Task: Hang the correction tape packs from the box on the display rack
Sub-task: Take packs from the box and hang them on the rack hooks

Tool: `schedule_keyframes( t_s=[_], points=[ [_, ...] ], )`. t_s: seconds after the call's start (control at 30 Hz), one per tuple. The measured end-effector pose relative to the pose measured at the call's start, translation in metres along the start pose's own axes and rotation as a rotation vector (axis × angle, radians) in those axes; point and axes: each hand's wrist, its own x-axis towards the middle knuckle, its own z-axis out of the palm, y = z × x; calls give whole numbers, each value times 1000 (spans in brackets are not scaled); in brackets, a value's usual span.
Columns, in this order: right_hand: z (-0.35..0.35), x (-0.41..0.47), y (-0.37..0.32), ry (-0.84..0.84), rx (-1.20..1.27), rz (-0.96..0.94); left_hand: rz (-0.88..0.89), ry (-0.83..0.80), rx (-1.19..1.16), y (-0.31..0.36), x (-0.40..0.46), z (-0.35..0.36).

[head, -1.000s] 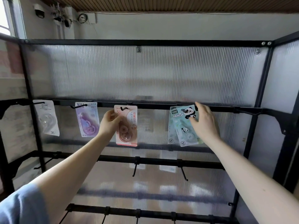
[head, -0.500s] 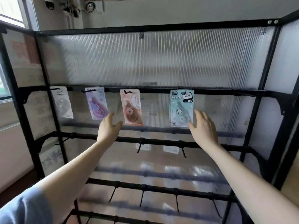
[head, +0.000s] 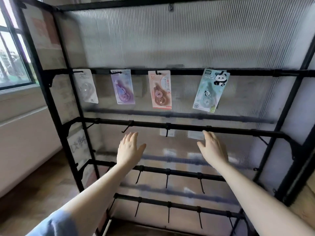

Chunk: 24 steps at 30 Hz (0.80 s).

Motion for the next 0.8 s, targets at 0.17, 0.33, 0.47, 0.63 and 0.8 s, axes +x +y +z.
schedule_keyframes(
  t_s=[0.17,0.33,0.47,0.63,0.8],
  points=[
    [51,-47,-19,-97,-63,50,-46,-120,18,-53,-30,14],
    [108,-97,-26,-244,-100,139,-130,-263,7,-102,-60,48],
    [153,-128,-17,-378,-110,158,-192,-374,27,-131,-93,81],
    [225,-162,8,-541,-104,184,-252,-485,85,-168,-133,140],
    [308,-222,44,-689,-85,199,-329,-634,53,-203,-191,214]
  ],
)
